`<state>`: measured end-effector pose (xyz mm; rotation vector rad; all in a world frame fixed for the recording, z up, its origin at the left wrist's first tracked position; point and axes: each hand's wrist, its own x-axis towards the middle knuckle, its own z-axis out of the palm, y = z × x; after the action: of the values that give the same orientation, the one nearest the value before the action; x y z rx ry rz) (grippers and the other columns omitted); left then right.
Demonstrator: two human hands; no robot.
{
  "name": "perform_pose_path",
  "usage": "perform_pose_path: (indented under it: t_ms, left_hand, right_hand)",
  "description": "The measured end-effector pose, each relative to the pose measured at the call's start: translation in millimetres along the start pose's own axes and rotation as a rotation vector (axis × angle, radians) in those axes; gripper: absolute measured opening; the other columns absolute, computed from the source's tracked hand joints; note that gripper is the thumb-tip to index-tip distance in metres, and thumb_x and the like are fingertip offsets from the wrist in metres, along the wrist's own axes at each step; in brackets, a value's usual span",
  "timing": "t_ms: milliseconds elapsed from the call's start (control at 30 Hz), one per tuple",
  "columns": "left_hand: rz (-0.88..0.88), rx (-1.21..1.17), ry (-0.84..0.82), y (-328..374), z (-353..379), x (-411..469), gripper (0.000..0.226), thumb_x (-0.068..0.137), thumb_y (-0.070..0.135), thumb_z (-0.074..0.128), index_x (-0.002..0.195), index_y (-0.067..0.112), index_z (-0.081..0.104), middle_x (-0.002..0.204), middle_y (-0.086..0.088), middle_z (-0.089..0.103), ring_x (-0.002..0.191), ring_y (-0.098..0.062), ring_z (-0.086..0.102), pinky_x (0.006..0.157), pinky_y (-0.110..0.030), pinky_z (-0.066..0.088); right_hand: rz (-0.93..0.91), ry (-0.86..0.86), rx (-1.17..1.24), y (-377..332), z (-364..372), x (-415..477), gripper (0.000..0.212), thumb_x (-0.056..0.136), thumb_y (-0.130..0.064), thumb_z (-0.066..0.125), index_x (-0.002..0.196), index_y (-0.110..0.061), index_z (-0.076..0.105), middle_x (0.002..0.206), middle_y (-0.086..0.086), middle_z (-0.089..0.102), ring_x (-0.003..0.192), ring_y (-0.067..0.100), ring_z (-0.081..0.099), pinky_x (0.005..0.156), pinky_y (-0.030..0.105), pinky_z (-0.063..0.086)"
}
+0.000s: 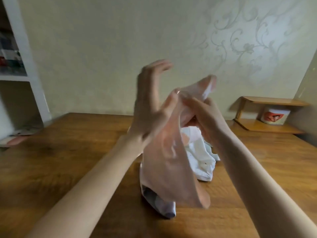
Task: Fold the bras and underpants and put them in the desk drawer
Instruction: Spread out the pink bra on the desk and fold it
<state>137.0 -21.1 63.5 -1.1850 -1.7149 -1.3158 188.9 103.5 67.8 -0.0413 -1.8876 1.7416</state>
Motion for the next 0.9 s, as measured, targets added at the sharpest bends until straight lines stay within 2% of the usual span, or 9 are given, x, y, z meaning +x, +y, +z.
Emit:
perform_pose_path:
  t_ms: [133, 300, 400, 500, 600, 667, 767, 833, 900]
  left_hand:
    - [-0.179, 0.304, -0.084, 0.9, 16.0, -67.7, 0.091, 0.075, 0.049, 0.065, 0.142, 0.009, 0.017, 0.142, -0.015, 0.033, 0.131, -0.028, 0.037, 0.107, -0.045, 0.037]
    - [-0.134, 0.581, 0.198, -31.3, -27.3, -66.1, 0.045, 0.07, -0.007, 0.061, 0.115, -0.002, 0.052, 0.105, -0.017, 0.063, 0.098, -0.026, 0.057, 0.088, -0.042, 0.046]
    - [0.021, 0.734, 0.084, -41.8, -54.9, -91.2, 0.039, 0.071, -0.011, 0.057, 0.109, -0.002, 0.062, 0.102, -0.016, 0.069, 0.092, -0.031, 0.066, 0.078, -0.036, 0.052]
    - [0.142, 0.745, -0.316, -52.2, -64.5, -138.7, 0.041, 0.075, -0.007, 0.057, 0.112, 0.006, 0.065, 0.112, -0.01, 0.069, 0.102, -0.026, 0.066, 0.085, -0.035, 0.051]
    - [0.035, 0.558, -0.774, -56.8, -76.2, -173.3, 0.066, 0.073, -0.004, 0.055, 0.13, 0.028, 0.052, 0.132, 0.012, 0.054, 0.125, -0.002, 0.046, 0.103, -0.025, 0.042]
    - [-0.069, 0.433, -0.853, -54.8, -88.0, -181.3, 0.071, 0.078, 0.006, 0.051, 0.135, 0.045, 0.037, 0.14, 0.032, 0.033, 0.132, 0.015, 0.019, 0.11, -0.016, 0.027]
    - [-0.136, 0.311, -1.014, -36.0, -100.9, -165.6, 0.05, 0.081, 0.042, 0.054, 0.129, 0.05, 0.042, 0.135, 0.039, 0.031, 0.129, 0.018, 0.02, 0.106, -0.007, 0.022]
    - [-0.388, 0.095, -1.075, -25.7, -105.5, -144.0, 0.04, 0.077, 0.059, 0.056, 0.115, 0.045, 0.057, 0.125, 0.037, 0.046, 0.121, 0.014, 0.038, 0.098, -0.01, 0.036]
    - [-0.602, 0.055, -0.835, -33.8, -98.8, -125.8, 0.03, 0.079, 0.058, 0.052, 0.098, 0.036, 0.062, 0.103, 0.021, 0.064, 0.098, 0.005, 0.059, 0.082, -0.019, 0.049]
  right_hand:
    - [0.129, -0.055, 0.401, -9.3, 6.0, 2.3, 0.017, 0.096, -0.009, 0.045, 0.086, -0.003, 0.058, 0.057, 0.006, 0.064, 0.052, 0.018, 0.065, 0.051, 0.032, 0.056]
    - [0.115, -0.032, 0.635, -14.1, -13.5, -12.0, 0.016, 0.089, -0.008, 0.046, 0.077, -0.012, 0.056, 0.063, 0.003, 0.058, 0.057, 0.016, 0.058, 0.058, 0.031, 0.056]
    - [0.169, 0.066, 0.594, 11.6, -50.7, -32.4, 0.013, 0.087, -0.018, 0.053, 0.097, -0.015, 0.061, 0.078, 0.003, 0.065, 0.074, 0.019, 0.065, 0.064, 0.032, 0.055]
    - [0.365, 0.183, 0.363, 62.9, -86.1, -52.4, 0.023, 0.084, -0.007, 0.053, 0.106, -0.006, 0.062, 0.075, 0.004, 0.065, 0.067, 0.016, 0.062, 0.063, 0.027, 0.053]
    - [0.61, 0.017, -0.068, 94.6, -119.2, -71.3, 0.042, 0.071, -0.005, 0.065, 0.113, -0.004, 0.061, 0.102, 0.017, 0.066, 0.08, 0.025, 0.065, 0.065, 0.033, 0.056]
    - [0.719, -0.188, -0.363, 95.3, -137.1, -78.9, 0.047, 0.064, -0.017, 0.075, 0.108, -0.008, 0.063, 0.106, 0.02, 0.065, 0.08, 0.027, 0.065, 0.062, 0.033, 0.056]
    - [0.801, -0.375, -0.668, 82.9, -148.6, -82.4, 0.03, 0.077, -0.021, 0.076, 0.103, -0.012, 0.064, 0.099, 0.015, 0.069, 0.073, 0.022, 0.069, 0.059, 0.029, 0.055]
    - [0.735, -0.291, -0.921, 79.2, -147.7, -77.3, 0.022, 0.081, -0.02, 0.072, 0.101, -0.014, 0.063, 0.09, 0.011, 0.07, 0.07, 0.023, 0.069, 0.061, 0.033, 0.057]
    - [0.44, 0.004, -1.2, 77.8, -140.0, -68.4, 0.022, 0.08, -0.027, 0.071, 0.098, -0.016, 0.062, 0.081, 0.002, 0.067, 0.073, 0.023, 0.066, 0.069, 0.041, 0.058]
